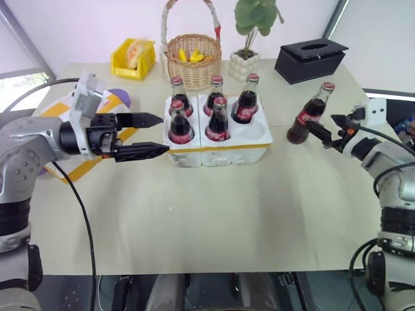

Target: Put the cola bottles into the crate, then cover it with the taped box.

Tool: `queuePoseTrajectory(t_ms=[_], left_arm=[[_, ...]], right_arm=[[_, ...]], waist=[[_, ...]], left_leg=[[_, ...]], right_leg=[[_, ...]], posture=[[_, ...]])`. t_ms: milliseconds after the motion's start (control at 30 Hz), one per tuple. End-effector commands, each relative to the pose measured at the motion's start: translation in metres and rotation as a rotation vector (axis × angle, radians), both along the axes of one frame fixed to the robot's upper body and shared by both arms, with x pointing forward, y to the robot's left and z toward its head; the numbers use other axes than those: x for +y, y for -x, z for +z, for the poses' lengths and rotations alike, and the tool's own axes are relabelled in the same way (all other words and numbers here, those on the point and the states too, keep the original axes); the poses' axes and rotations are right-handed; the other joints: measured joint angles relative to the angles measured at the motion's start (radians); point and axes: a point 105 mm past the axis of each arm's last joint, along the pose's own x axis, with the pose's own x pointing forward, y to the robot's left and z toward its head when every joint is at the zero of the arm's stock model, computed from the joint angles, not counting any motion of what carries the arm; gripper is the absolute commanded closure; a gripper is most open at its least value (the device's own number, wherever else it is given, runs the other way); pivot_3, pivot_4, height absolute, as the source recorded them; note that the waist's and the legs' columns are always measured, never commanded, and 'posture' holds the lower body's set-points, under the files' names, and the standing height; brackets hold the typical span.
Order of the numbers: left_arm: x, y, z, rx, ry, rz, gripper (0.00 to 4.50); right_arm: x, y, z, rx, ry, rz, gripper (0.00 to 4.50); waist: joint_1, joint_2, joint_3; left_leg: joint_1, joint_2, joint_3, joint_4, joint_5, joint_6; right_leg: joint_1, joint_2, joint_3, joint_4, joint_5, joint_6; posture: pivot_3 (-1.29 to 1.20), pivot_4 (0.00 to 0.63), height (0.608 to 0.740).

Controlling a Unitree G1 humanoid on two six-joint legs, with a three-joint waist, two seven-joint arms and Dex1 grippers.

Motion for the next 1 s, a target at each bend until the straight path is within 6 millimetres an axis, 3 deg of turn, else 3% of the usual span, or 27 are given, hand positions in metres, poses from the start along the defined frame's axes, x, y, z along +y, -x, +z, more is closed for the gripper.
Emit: queuePoseTrajectory(t_ms=[33,500,600,667,867,900,1000], left_arm=[[0.001,0.007,0.012,-0.061,-0.011,-0.001,0.0],[0.002,0.01,0.014,-0.066,-0.013,0.014,0.0],[0.001,0.01,0.014,-0.065,-0.013,0.015,0.0],[0.001,0.011,0.015,-0.064,-0.013,0.015,0.0],[0.001,0.015,0.014,-0.048,-0.015,0.006,0.0],[0.001,0.016,0.014,-0.047,-0.016,0.003,0.0],[0.001,0.015,0.014,-0.048,-0.015,0.003,0.0]], right_arm=[[-0.001,-0.008,0.01,-0.051,-0.003,-0.007,0.06],[0.012,-0.04,-0.003,-0.049,-0.039,0.006,0.06],[0.012,-0.042,-0.004,-0.052,-0.059,0.0,0.9],[0.013,-0.043,-0.004,-0.055,-0.06,0.007,1.73],[0.011,-0.041,0.0,-0.067,-0.017,0.01,1.72],[0.009,-0.04,0.003,-0.073,-0.004,0.004,1.72],[0.008,-0.037,0.041,-0.177,0.048,0.012,1.72]], waist=[[0.0,0.0,0.0],[-0.003,0.0,0.0],[-0.003,0.0,0.0],[-0.004,0.0,0.0],[-0.008,0.0,0.0],[-0.01,0.0,0.0],[-0.011,0.001,0.001]], left_leg=[[0.0,0.0,0.0,0.0,0.0,0.0],[0.0,0.0,0.0,0.0,0.0,0.0],[0.0,0.0,0.0,0.0,0.0,0.0],[0.0,0.0,0.0,0.0,0.0,0.0],[0.0,0.0,0.0,-0.001,0.0,0.0],[0.0,0.0,0.0,-0.001,0.0,0.0],[0.0,0.0,0.0,-0.001,0.0,0.0]], right_leg=[[0.0,0.0,0.0,0.0,0.0,0.0],[0.0,0.0,0.0,0.0,0.001,0.002],[0.0,0.0,0.0,0.0,0.001,0.002],[0.0,0.0,0.0,0.0,0.001,0.003],[0.0,0.0,0.0,0.0,0.002,0.003],[0.0,0.0,0.0,0.0,0.002,0.003],[0.0,0.0,0.0,0.0,0.002,0.003]], posture=[[0.0,0.15,0.738],[0.0,0.15,0.738],[0.0,0.15,0.738],[0.0,0.15,0.738],[0.0,0.15,0.738],[0.0,0.15,0.738],[0.0,0.15,0.738]])
